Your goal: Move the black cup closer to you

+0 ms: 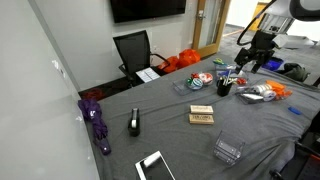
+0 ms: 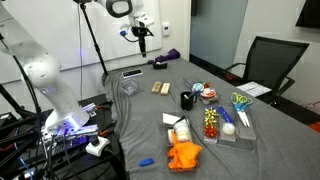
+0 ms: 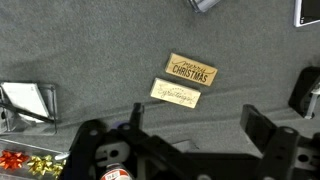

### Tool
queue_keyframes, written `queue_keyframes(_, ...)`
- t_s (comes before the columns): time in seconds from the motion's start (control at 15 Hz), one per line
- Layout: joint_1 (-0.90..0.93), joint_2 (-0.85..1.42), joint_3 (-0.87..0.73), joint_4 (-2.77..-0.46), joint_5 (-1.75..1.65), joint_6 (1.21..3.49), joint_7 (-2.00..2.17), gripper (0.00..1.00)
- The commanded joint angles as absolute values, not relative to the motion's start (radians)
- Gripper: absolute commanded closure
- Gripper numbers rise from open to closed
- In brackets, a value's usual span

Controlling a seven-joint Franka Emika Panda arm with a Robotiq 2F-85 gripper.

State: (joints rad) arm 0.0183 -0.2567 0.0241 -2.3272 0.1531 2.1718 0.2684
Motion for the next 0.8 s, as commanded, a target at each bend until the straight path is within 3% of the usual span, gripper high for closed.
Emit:
queue_keyframes(0.0, 0.012, -0.257, 0.030, -2.326, 0.155, 2.169, 0.267, 0.00)
queue_keyframes(0.73, -0.016, -0.120, 0.020, -2.275, 0.117, 2.299, 0.322, 0.00)
